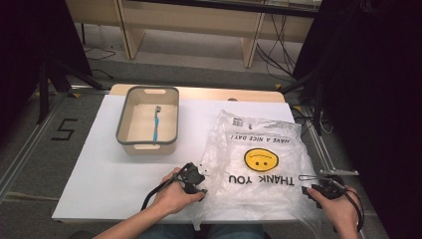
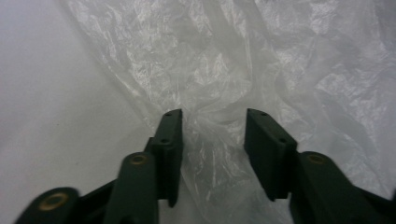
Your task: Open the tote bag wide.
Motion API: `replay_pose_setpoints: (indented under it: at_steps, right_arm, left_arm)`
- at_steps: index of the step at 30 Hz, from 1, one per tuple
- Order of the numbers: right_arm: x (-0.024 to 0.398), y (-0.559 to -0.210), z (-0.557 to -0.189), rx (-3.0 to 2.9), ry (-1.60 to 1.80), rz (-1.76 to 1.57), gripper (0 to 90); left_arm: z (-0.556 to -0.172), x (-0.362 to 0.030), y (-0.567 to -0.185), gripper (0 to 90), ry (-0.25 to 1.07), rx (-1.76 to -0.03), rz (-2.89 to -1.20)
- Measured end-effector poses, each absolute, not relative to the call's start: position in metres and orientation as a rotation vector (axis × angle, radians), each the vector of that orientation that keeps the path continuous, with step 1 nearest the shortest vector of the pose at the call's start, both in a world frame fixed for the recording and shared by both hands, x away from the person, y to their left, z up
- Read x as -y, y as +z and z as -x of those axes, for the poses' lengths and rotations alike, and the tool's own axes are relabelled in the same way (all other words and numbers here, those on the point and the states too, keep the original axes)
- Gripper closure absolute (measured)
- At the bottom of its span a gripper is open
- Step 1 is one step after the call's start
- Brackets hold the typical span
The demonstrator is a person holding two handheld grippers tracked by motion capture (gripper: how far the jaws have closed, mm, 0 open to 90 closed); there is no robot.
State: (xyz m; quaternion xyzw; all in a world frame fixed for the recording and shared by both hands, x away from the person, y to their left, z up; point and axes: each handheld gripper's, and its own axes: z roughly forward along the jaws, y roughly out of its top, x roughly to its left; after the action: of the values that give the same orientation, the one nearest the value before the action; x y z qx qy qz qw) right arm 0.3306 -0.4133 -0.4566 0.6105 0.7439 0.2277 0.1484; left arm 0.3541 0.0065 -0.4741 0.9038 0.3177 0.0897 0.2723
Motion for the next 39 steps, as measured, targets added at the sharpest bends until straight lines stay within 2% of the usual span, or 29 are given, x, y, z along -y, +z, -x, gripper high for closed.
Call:
replay_pose_setpoints:
  at_steps: [5,7,11,26,34,36,39]
  right_arm:
    - [0.410,-0.460,-0.331,-2.180,0.647,-1.778,85.1]
    - [0.410,-0.460,-0.331,-2.186,0.655,-1.790,90.0]
    - [0.410,-0.459,-0.331,-2.188,0.668,-1.795,90.0]
    - [0.384,-0.446,-0.329,-2.224,0.843,-1.669,89.8]
    - [0.347,-0.441,-0.333,-2.426,0.982,-1.278,42.3]
    - [0.337,-0.445,-0.333,-2.501,0.975,-1.199,35.3]
    - [0.325,-0.454,-0.333,-2.620,0.922,-1.089,30.9]
  left_arm:
    - [-0.354,-0.005,-0.475,80.7,0.260,-0.815,-2.427]
    - [-0.353,-0.004,-0.476,89.3,0.270,-0.815,-2.422]
    - [-0.357,-0.006,-0.475,89.7,0.274,-0.827,-2.415]
    - [-0.412,-0.018,-0.461,89.9,0.480,-0.987,-2.313]
    - [-0.435,-0.014,-0.455,89.9,0.563,-1.028,-2.294]
    - [-0.438,-0.013,-0.454,89.8,0.573,-1.029,-2.288]
    - [-0.441,-0.011,-0.453,89.8,0.588,-1.031,-2.279]
